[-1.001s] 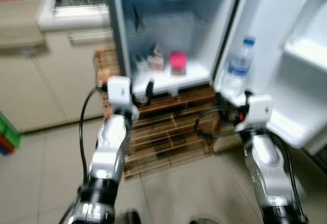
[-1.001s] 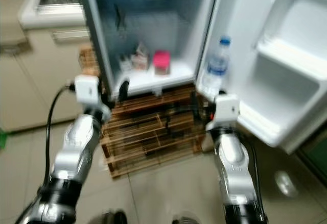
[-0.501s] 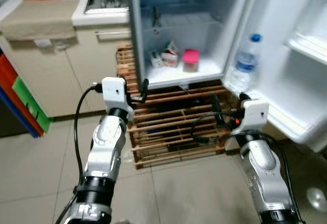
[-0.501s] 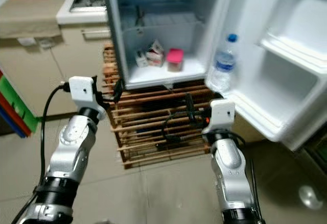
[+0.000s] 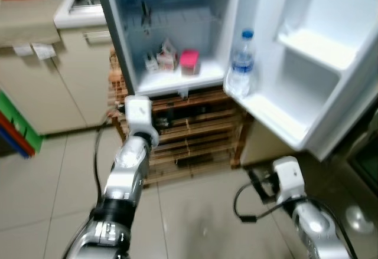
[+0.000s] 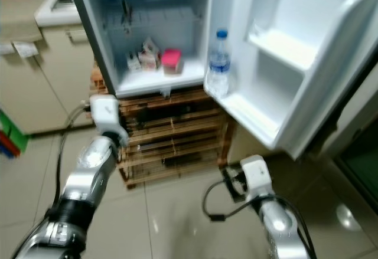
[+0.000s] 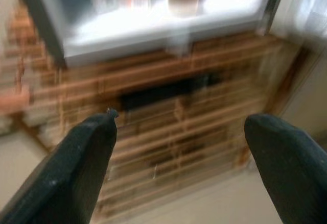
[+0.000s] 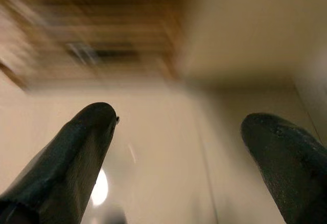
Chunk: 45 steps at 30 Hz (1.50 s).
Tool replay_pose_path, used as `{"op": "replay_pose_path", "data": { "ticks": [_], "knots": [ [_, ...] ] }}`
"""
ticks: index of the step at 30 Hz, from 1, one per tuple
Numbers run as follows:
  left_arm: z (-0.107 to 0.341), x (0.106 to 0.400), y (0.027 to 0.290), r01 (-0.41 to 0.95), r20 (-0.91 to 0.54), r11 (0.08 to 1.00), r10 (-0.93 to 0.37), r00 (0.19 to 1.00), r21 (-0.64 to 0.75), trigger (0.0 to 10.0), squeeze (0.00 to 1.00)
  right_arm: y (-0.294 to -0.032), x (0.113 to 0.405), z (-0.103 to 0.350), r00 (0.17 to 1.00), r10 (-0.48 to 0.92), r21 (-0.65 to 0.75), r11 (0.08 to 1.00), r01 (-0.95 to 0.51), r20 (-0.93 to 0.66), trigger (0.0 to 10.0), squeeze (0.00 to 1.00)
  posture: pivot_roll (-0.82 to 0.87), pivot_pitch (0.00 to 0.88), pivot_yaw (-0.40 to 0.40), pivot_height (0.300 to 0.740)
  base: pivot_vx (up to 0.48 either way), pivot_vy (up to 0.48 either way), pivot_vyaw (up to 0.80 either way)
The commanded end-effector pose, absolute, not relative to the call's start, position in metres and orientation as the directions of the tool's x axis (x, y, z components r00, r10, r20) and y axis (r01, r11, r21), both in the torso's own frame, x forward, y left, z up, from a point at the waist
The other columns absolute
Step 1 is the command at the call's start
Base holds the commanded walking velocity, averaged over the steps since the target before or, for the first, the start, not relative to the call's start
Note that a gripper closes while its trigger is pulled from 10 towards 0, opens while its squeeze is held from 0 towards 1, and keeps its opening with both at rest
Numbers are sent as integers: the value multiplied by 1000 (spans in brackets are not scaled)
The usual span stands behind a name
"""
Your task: Restocking fridge
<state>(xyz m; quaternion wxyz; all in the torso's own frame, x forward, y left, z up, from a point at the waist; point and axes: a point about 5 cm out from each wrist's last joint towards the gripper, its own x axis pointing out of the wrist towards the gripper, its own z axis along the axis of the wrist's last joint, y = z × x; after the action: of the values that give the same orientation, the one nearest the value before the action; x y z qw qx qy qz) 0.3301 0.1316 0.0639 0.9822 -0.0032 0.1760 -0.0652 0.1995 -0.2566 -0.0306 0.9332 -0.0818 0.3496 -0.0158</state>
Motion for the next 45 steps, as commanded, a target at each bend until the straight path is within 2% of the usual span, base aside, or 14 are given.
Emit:
{"op": "replay_pose_path", "data": {
  "ticks": [1, 4, 7, 8, 12, 13, 16, 19, 22, 23, 29, 37, 42, 45],
  "knots": [
    [54, 328, 138, 113, -417, 994, -103, 903, -2, 10000, 0, -274, 187, -41, 668, -217, -229, 971, 72, -712, 10000, 0, -164, 0, 45, 740, 0, 0, 0],
    [29, 317, 137, 175, -539, 985, -142, 831, 10, 10000, 0, -335, 154, -39, 489, -532, -433, 846, 309, -691, 10000, 0, -174, 0, 69, 740, 0, 0, 0],
    [7, 305, 150, 173, -626, 984, -104, 773, 50, 10000, 0, -366, 143, -26, 414, -670, -509, 740, 440, -616, 10000, 0, -179, 0, 84, 740, 0, 0, 0],
    [7, 305, 150, 173, -626, 984, -104, 773, 50, 10000, 0, -366, 143, -26, 414, -670, -509, 740, 440, -616, 10000, 0, -179, 0, 84, 740, 0, 0, 0],
    [-14, 288, 167, 207, -723, 973, -68, 687, 105, 10000, 0, -413, 160, 28, 391, -851, -564, 526, 637, -351, 10000, 0, -211, 0, 115, 740, 0, 0, 0],
    [-14, 288, 167, 207, -723, 973, -68, 687, 105, 10000, 0, -413, 160, 28, 391, -851, -564, 526, 637, -351, 10000, 0, -211, 0, 115, 740, 0, 0, 0],
    [-23, 279, 165, 277, -756, 953, -90, 648, 124, 10000, 0, -426, 203, 98, 500, -865, -466, 460, 756, -41, 10000, 0, -222, 0, 120, 740, 0, 0, 0],
    [-36, 264, 168, 340, -807, 930, -93, 583, 139, 10000, 0, -403, 241, 145, 671, -723, -296, 613, 733, 163, 10000, 0, -232, 0, 121, 740, 0, 0, 0],
    [-46, 250, 176, 309, -847, 944, -67, 527, 118, 10000, 0, -387, 256, 167, 744, -616, -276, 691, 668, 261, 10000, 0, -234, 0, 124, 740, 0, 0, 0],
    [-61, 224, 198, 259, -895, 957, 2, 446, 131, 10000, 0, -362, 275, 190, 812, -495, -219, 794, 567, 309, 10000, 0, -242, 0, 124, 740, 0, 0, 0],
    [-67, 211, 212, 269, -906, 945, 59, 420, 186, 10000, 0, -335, 288, 201, 869, -382, -213, 864, 457, 315, 10000, 0, -242, 0, 122, 740, 0, 0, 0],
    [-85, 165, 233, 432, -959, 874, 115, 260, 222, 10000, 0, -266, 307, 200, 953, -120, -170, 971, 171, 277, 10000, 0, -240, 0, 117, 740, 0, 0, 0],
    [-89, 141, 251, 607, -967, 754, 176, 183, 252, 10000, 0, -211, 311, 206, 963, 82, -97, 994, -59, 258, 10000, 0, -230, 0, 116, 740, 0, 0, 0],
    [-91, 132, 255, 698, -974, 680, 179, 139, 225, 10000, 0, -157, 290, 227, 879, 375, 34, 915, -402, 294, 10000, 0, -220, 0, 116, 740, 0, 0, 0]
  ]
}}
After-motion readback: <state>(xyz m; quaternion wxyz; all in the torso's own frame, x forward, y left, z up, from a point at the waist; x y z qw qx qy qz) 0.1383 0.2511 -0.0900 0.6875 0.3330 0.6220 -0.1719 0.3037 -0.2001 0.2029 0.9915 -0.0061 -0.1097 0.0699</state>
